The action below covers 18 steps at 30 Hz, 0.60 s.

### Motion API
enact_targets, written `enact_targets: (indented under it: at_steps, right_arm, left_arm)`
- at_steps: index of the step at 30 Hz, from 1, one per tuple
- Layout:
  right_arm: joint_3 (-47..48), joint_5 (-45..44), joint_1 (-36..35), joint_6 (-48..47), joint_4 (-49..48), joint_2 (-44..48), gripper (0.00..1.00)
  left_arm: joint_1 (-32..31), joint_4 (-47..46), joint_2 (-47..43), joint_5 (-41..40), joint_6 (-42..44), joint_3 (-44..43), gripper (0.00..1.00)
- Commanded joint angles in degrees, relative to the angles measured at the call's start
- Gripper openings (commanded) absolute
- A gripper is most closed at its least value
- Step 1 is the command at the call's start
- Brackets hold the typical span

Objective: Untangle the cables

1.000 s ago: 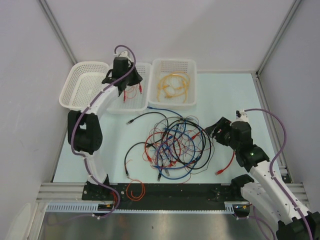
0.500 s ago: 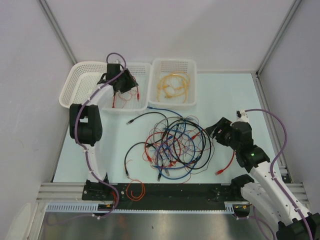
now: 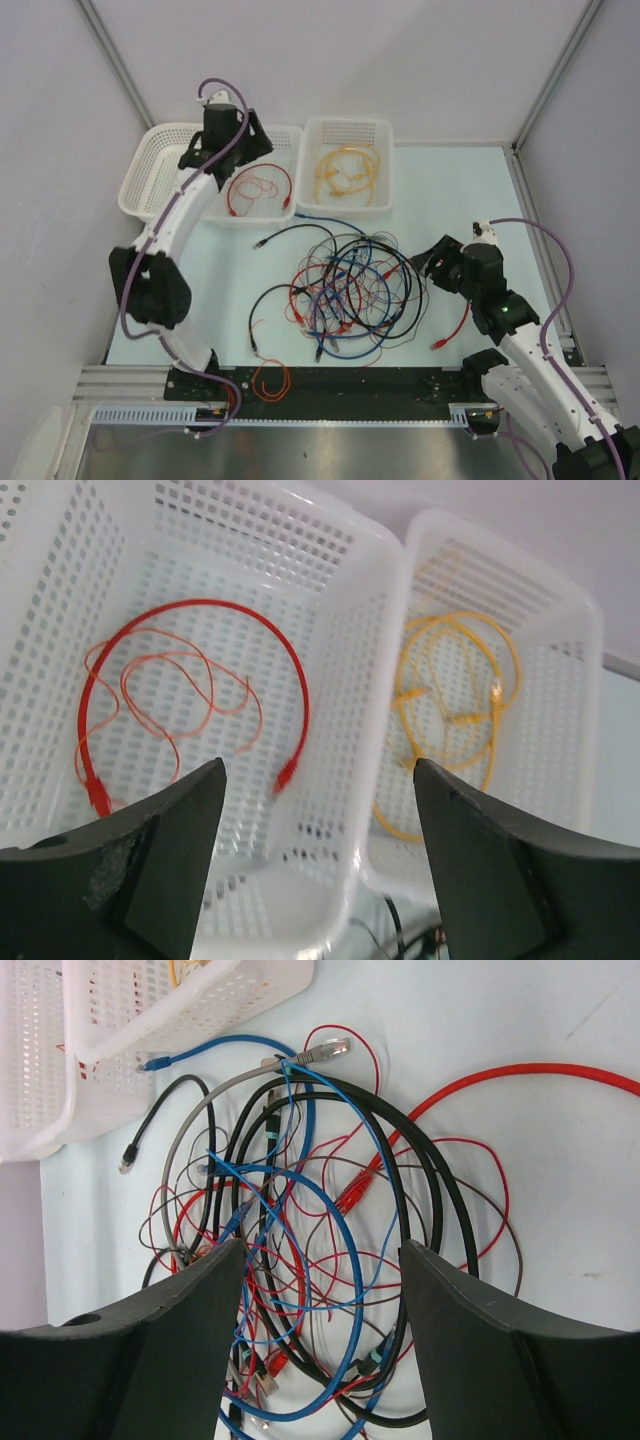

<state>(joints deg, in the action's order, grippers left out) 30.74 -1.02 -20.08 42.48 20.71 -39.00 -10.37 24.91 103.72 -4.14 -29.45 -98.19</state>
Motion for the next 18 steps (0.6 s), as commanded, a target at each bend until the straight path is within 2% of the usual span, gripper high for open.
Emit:
enact_targets:
  at_steps: [1, 2, 3, 4, 6, 9, 11, 14, 18]
  right_arm:
    - [0.02, -0.56, -0.05, -0.73, -0.76, 1.64, 0.68]
    - [0.02, -0.91, 0.04, -0.99, -0.76, 2.00, 0.68]
    - [-0.07, -1.09, 0.04, -1.26, -0.67, 2.26, 0.68]
    - [0.11, -1.44, -0.05, -1.61, -0.58, 2.44, 0.68]
    - [0.11, -1.53, 0.04, -1.79, 0.03, 2.35, 0.68]
    - [0.11, -2.41, 0.12, -1.87, 1.35, 1.91, 0.68]
    - [0.11, -3.64, 0.04, -1.87, 1.88, 1.74, 0.68]
    - [0.02, -5.83, 0.12, -2.14, 1.97, 1.39, 0.68]
    - [0.11, -9.09, 1.17, 0.04, 2.75, -2.55, 0.70]
  left_arm:
    - [-12.54, -2.74, -16.94, -9.55, 4.47, 13.40, 0.81]
    - [-16.05, -4.15, -21.85, -11.83, 5.10, 16.60, 0.81]
    - [-23.22, -6.51, -24.42, -13.77, 5.63, 19.85, 0.81]
    - [-26.42, -7.23, -26.18, -15.88, 5.55, 25.19, 0.82]
    - [-33.27, -7.50, -30.57, -16.51, 2.58, 29.79, 0.84]
    - [-38.12, -9.95, -34.54, -11.17, -1.21, 38.49, 0.84]
    - [-39.98, -12.50, -35.78, -8.00, -1.48, 44.12, 0.76]
    - [-42.97, -13.04, -34.30, -7.19, -2.98, 46.42, 0.70]
    - [-44.65, -4.89, -32.35, -12.01, -7.97, 45.98, 0.70]
